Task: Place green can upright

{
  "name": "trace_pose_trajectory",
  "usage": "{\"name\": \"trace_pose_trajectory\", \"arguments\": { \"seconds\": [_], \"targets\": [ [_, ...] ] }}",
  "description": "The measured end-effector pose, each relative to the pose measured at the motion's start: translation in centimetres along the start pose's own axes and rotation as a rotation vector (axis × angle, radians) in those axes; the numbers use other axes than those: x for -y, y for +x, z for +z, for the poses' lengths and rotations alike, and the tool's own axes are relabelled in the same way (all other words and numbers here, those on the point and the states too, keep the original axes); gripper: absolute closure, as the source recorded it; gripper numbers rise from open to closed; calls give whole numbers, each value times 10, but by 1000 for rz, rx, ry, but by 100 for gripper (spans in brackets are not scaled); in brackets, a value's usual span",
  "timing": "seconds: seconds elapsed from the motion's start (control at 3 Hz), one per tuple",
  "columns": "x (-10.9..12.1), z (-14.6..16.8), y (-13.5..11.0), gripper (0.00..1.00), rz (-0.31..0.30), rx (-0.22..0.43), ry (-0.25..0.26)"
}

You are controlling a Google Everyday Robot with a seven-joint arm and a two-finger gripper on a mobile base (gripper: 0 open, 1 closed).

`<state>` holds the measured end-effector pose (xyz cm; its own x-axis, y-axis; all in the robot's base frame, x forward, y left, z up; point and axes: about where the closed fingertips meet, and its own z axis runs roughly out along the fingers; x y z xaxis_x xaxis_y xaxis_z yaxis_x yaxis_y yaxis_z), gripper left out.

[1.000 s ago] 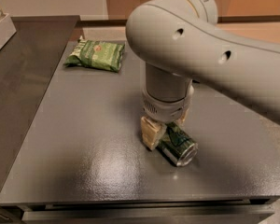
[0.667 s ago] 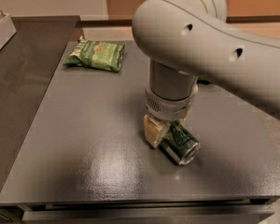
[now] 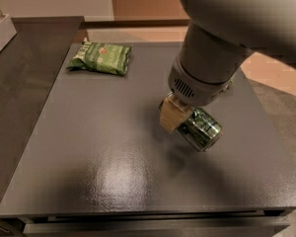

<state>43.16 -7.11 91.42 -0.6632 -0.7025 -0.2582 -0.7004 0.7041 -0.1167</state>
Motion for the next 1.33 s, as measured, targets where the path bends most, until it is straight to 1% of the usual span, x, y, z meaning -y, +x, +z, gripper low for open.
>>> {"name": "trace_pose_trajectory", "arguments": {
  "seconds": [0.33,0.67,1.0,1.33],
  "targets": [
    [8,-28,-3,100,-72,167,35],
    [14,-38,1,100,-93,323,39],
    [27,-34,4,100,-81,483,41],
    [49,-23,9,100,-42,611,62]
  ]
}}
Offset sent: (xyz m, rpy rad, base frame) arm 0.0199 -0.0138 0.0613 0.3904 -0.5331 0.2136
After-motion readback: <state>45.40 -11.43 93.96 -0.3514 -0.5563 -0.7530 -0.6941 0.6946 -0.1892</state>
